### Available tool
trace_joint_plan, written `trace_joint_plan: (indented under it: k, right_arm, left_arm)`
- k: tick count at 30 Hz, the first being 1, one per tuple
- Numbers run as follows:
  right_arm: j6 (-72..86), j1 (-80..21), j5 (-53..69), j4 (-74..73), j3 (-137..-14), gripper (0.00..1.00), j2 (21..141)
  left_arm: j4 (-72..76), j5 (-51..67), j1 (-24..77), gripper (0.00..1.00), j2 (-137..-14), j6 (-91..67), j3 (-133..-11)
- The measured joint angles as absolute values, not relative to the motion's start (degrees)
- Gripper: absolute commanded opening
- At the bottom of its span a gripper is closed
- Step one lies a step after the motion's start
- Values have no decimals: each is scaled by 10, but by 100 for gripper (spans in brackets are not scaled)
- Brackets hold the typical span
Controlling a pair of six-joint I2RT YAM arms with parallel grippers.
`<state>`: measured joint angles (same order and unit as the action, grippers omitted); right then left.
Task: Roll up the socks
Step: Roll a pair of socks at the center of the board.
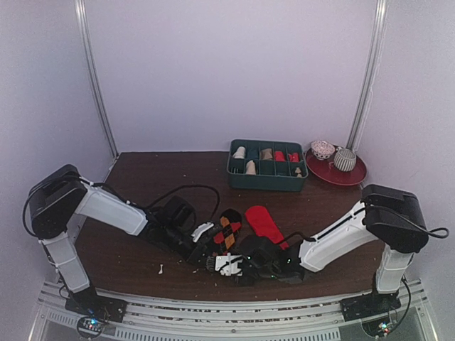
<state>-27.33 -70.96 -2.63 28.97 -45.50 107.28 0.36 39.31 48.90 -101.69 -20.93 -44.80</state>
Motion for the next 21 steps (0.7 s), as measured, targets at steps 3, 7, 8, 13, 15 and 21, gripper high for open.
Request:
trace_joint_plan:
  k: [3,7,8,13,15,21]
  right_arm:
    - [-239,-700,-7,280,-459,14,1073]
    - [-174,-670,61,269,-460,12,1066]
    - [-157,-660,89,265,-460,12,1064]
    - [-48,-602,244,262,-464,12,1078]
    - [1,-576,316,272,-475,13,1100]
    - [129,-526,462,288,-501,13,1148]
  left_arm:
    - [-2,391,489,24,-1011,-206,-448]
    - [-19,344,493,50,-974,-199,-445]
    - [-21,323,493,54,-956,-198,-442]
    - [20,228,493,65,-843,-185,-404]
    - [63,200,493,66,-799,-171,-378]
    - [198,137,536,66,-771,-96,-298]
